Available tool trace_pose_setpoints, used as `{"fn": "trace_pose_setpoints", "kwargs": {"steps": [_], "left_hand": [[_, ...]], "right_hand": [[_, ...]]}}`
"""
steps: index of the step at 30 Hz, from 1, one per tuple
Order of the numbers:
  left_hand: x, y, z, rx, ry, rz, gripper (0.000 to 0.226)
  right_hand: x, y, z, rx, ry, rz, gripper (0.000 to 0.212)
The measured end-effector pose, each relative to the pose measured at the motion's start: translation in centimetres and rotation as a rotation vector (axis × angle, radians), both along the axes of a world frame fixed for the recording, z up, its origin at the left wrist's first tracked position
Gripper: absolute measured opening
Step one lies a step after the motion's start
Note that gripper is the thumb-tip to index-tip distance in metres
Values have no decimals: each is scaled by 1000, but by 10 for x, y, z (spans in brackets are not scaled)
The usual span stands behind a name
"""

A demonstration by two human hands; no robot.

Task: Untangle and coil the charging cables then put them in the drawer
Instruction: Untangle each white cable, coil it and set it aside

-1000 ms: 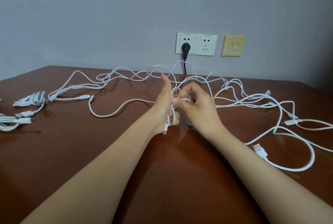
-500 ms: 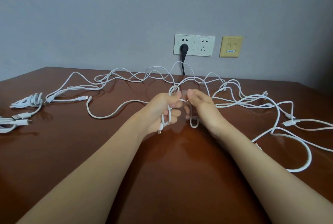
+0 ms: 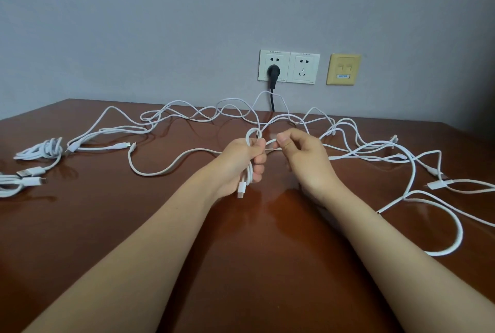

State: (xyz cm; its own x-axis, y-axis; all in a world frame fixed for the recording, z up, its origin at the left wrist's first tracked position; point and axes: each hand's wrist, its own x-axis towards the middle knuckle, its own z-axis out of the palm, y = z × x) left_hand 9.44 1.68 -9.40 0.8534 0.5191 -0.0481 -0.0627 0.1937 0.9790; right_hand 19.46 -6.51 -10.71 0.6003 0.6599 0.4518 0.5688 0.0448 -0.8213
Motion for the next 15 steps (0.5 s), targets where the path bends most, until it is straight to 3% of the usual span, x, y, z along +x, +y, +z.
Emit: {"fn": "trace_pose_setpoints", "kwargs": {"steps": [6,10,15], "left_hand": [[1,0,0,83,58,-24,22],[5,-5,-5,256,151,-58,21],[8,-10,-11,361,137,-111,24]], "right_hand": [[-3,-4,3,21,-104,-50,30],[-5,-6,5,40,-167,-105,26],[-3,-8,7,71,-114,-183,15]]}}
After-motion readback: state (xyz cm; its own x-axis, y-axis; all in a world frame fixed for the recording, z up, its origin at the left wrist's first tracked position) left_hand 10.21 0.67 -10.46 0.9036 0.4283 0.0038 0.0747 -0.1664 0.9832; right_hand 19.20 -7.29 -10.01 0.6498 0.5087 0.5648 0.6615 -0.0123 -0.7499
